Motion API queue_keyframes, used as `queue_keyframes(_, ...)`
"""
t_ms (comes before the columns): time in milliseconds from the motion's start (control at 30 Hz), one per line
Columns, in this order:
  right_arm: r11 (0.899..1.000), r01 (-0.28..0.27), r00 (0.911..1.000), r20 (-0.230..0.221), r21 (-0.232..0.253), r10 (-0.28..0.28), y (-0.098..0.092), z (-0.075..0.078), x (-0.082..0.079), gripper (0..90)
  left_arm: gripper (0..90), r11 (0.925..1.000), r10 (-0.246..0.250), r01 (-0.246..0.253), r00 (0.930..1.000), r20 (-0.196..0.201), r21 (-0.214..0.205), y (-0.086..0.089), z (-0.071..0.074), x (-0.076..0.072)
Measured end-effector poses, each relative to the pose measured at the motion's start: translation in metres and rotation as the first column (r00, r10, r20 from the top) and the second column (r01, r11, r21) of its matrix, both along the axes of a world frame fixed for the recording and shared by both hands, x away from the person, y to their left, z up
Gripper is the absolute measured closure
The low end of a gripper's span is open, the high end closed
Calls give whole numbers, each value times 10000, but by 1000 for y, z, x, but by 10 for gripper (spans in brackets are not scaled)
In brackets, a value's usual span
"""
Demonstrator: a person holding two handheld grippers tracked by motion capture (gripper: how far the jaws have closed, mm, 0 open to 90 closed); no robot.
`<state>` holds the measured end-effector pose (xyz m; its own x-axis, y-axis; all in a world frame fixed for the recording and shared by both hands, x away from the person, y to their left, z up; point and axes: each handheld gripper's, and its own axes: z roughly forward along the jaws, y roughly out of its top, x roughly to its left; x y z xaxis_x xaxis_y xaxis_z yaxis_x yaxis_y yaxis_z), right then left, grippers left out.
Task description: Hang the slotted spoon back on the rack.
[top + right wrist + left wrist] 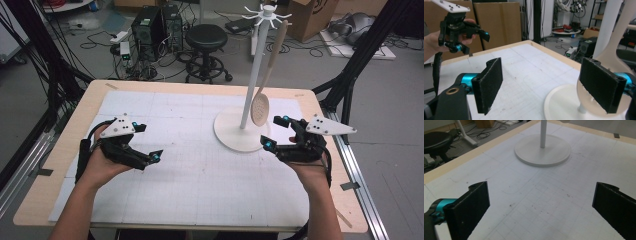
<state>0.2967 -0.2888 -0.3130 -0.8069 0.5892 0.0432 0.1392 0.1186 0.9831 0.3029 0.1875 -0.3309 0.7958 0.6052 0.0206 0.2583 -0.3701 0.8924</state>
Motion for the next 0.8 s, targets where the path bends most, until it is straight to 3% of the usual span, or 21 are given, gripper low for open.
queue_keyframes(233,9999,-55,9987,-502,-131,48,2,-28,-3,157,16,9999,-16,17,10000,51,-118,2,-1,-2)
queue_keyframes(467,9958,-215,9959,-893,-895,135,14,-39,-6,147,17,9995,-55,57,10000,72,-295,4,-1,-2)
queue_keyframes(800,9935,-172,9909,-1347,-1122,19,11,-51,-10,120,16,9998,-76,75,10000,-38,-194,2,-6,-1)
